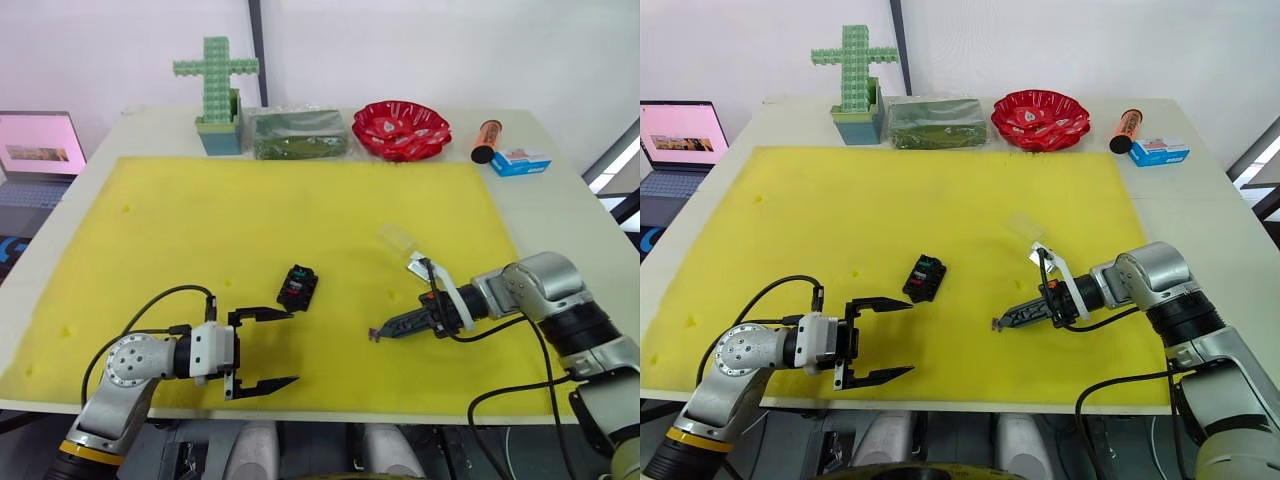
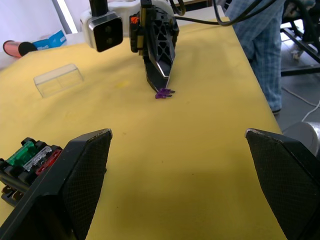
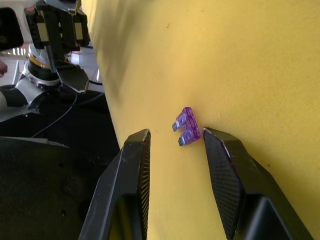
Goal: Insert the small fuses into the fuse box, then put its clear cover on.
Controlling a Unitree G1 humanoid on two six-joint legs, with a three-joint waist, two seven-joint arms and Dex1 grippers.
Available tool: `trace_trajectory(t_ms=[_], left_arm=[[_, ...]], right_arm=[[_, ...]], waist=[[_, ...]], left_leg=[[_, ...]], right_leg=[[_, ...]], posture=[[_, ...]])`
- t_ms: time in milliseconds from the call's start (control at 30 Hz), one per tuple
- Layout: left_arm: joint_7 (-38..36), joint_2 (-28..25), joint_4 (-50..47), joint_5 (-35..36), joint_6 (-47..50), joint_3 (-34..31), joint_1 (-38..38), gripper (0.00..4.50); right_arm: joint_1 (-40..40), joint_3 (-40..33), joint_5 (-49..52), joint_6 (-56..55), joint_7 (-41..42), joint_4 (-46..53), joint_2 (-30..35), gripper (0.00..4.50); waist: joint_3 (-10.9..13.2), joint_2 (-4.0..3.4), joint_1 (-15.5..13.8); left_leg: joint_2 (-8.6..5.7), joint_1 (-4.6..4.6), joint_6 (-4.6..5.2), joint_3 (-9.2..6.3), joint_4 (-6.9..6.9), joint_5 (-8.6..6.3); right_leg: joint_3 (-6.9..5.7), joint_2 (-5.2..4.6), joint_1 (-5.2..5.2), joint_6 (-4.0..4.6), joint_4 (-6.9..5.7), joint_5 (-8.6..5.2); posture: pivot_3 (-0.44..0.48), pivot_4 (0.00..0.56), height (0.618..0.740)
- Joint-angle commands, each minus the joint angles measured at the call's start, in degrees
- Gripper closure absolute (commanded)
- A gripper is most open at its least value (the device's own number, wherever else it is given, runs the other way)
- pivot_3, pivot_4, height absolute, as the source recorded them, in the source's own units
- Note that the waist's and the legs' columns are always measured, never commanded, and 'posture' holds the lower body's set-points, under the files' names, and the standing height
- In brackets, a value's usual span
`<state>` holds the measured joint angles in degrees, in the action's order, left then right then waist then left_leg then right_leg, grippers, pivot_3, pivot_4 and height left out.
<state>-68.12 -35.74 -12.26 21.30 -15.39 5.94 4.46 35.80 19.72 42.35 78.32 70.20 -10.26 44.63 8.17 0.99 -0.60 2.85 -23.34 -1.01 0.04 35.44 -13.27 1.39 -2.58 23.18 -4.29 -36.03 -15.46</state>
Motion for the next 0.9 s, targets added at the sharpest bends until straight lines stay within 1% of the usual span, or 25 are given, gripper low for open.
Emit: trace_trajectory(t_ms=[33, 67, 100, 333, 433, 467, 533, 600, 667, 767, 833, 900], left_arm=[[0.27, -0.22, -1.81, 0.17, -0.95, -0.22, 0.14, 0.0], [0.35, -0.21, -1.92, 0.07, -0.94, -0.15, 0.15, 0.0], [0.42, -0.19, -1.96, 0.03, -0.9, -0.13, 0.16, 0.0], [0.65, 0.0, -1.56, -0.17, -1.0, 0.01, 0.0, 0.0], [0.61, 0.15, -0.96, -0.15, -1.45, -0.06, 0.03, 0.0], [0.66, 0.18, -0.9, -0.01, -1.67, -0.29, 0.28, 0.0], [0.96, 0.18, -1.01, 0.79, -1.94, -1.29, 1.08, 0.0], [1.79, 0.15, -1.49, 1.82, -1.92, -2.8, 2.0, 0.0], [4.95, 0.77, -2.46, 3.88, 0.56, -5.28, 2.26, 0.0], [9.55, 0.54, -3.04, 5.67, 6.01, -8.62, 1.15, 0.0], [12.09, 0.28, -3.33, 7.05, 10.13, -10.36, -0.42, 0.0], [13.27, -0.71, -3.58, 8.6, 14.86, -11.17, -2.98, 0.0]], right_arm=[[-0.57, -0.81, -1.31, -0.57, -1.66, -0.4, -1.27, 3.93], [-0.69, -0.68, -1.74, -0.77, -1.81, -0.46, -1.3, 4.29], [-0.76, -0.75, -1.94, -0.69, -2.03, -0.53, -1.4, 4.4], [-1.04, -0.89, -2.33, -0.69, -2.07, -0.08, -1.07, 4.4], [-1.15, -1.7, -1.98, -0.57, -2.1, 0.33, -0.82, 4.4], [-0.99, -3.11, -1.03, -0.16, -2.28, 1.73, -0.75, 4.4], [0.62, -8.11, 1.83, 2.87, -4.62, 5.46, -1.91, 4.4], [2.48, -13.77, 5.74, 6.63, -7.36, 11.96, -3.52, 4.4], [4.1, -17.8, 6.41, 7.77, -12.73, 18.84, -6.0, 4.4], [6.95, -19.83, 4.26, 5.48, -20.61, 26.87, -9.61, 4.4], [10.01, -21.07, 2.89, 6.67, -25.64, 26.9, -12.85, 4.4], [12.3, -15.56, -1.95, 2.18, -28.22, 27.8, -11.82, 4.4]], waist=[[-0.01, 0.01, 0.03], [-0.01, 0.02, 0.03], [-0.03, 0.05, 0.04], [-0.06, 0.11, 0.03], [-0.06, 0.11, 0.01], [-0.06, 0.1, 0.0], [-0.05, 0.08, 0.01], [-0.01, 0.02, 0.23], [0.03, -0.05, 0.42], [0.0, 0.0, 0.22], [0.0, 0.0, 0.07], [0.02, -0.02, -0.16]], left_leg=[[0.0, 0.0, 0.0, -0.01, 0.0, 0.0], [0.0, 0.0, 0.0, -0.01, 0.0, 0.0], [0.0, 0.01, 0.0, -0.01, 0.0, 0.0], [0.01, 0.04, 0.0, -0.01, 0.07, 0.0], [0.01, 0.04, 0.0, -0.02, 0.09, 0.0], [0.01, 0.04, 0.0, -0.02, 0.09, 0.0], [0.01, 0.03, 0.0, -0.02, 0.09, 0.0], [0.01, 0.0, 0.0, -0.02, 0.09, 0.0], [0.02, -0.01, 0.0, -0.01, 0.09, 0.0], [0.05, -0.01, 0.0, -0.14, 0.02, 0.0], [0.05, 0.0, 0.0, -0.17, 0.01, 0.0], [0.01, -0.04, -0.01, -0.16, 0.05, 0.0]], right_leg=[[0.0, 0.01, 0.0, 0.0, 0.0, 0.0], [0.0, 0.01, 0.0, 0.0, -0.01, 0.0], [0.0, 0.01, 0.0, 0.0, -0.01, 0.0], [0.0, 0.0, -0.07, 0.0, -0.03, 0.0], [0.0, 0.0, -0.08, 0.01, -0.03, 0.0], [0.0, 0.0, -0.08, 0.01, -0.03, 0.0], [0.0, 0.0, -0.08, 0.01, -0.03, 0.0], [0.0, 0.0, -0.03, 0.0, -0.05, 0.0], [0.01, 0.01, 0.05, -0.01, -0.1, 0.01], [-0.07, 0.08, 0.05, -0.16, -0.13, 0.06], [-0.1, 0.08, 0.01, -0.15, -0.12, 0.04], [-0.09, 0.04, 0.01, -0.12, -0.12, 0.02]], posture=[[0.0, 0.15, 0.74], [0.0, 0.15, 0.74], [0.0, 0.15, 0.74], [0.0, 0.15, 0.74], [0.0, 0.15, 0.74], [0.0, 0.15, 0.74], [0.0, 0.15, 0.74], [0.0, 0.15, 0.74], [0.0, 0.15, 0.74], [0.0, 0.15, 0.74], [0.0, 0.15, 0.74], [0.0, 0.15, 0.74]])
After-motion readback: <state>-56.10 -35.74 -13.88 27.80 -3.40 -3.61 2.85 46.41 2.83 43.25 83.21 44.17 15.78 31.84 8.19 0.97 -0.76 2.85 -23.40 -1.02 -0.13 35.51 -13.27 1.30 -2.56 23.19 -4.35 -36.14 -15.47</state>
